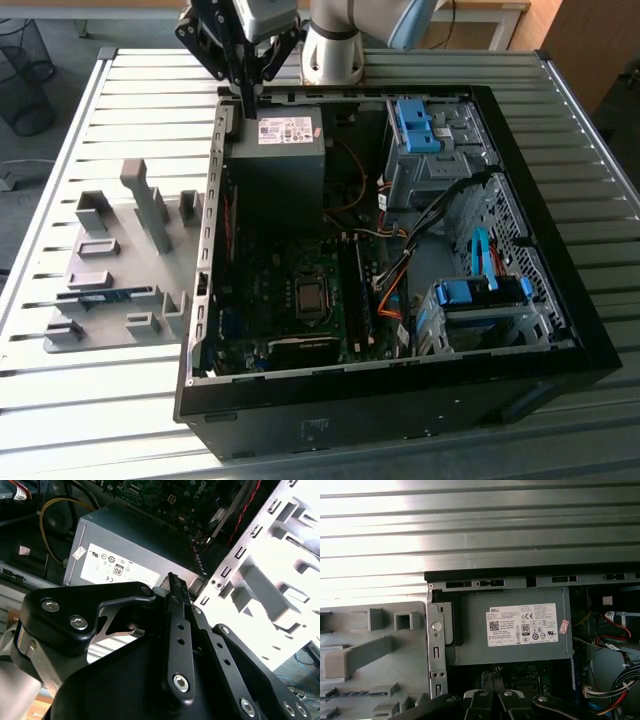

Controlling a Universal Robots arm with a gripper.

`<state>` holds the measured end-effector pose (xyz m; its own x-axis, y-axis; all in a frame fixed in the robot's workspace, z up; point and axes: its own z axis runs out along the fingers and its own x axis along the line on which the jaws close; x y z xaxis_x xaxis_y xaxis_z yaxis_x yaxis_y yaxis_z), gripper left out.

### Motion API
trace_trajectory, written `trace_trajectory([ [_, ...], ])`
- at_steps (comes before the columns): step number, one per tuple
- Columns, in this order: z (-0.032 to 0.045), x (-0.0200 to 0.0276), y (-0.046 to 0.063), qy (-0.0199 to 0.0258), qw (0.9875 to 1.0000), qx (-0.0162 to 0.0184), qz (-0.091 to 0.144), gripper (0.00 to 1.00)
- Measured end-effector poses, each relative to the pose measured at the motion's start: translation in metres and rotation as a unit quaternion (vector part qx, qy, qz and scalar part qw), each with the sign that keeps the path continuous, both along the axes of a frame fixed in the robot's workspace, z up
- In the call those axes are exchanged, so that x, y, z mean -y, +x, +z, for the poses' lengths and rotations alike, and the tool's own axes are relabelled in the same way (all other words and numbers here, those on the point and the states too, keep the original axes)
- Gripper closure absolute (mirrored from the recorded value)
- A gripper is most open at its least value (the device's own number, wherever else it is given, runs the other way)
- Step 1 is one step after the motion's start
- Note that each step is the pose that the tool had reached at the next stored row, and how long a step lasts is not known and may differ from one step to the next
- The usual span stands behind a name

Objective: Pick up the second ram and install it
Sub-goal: 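Reach for the second ram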

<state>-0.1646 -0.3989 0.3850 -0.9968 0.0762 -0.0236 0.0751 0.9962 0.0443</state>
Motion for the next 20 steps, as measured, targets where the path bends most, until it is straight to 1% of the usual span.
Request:
trace_trajectory([
  [20, -0.0014, 0.0000, -0.0085, 0.0000, 1.0000, -0.0001, 0.000, 0.89],
])
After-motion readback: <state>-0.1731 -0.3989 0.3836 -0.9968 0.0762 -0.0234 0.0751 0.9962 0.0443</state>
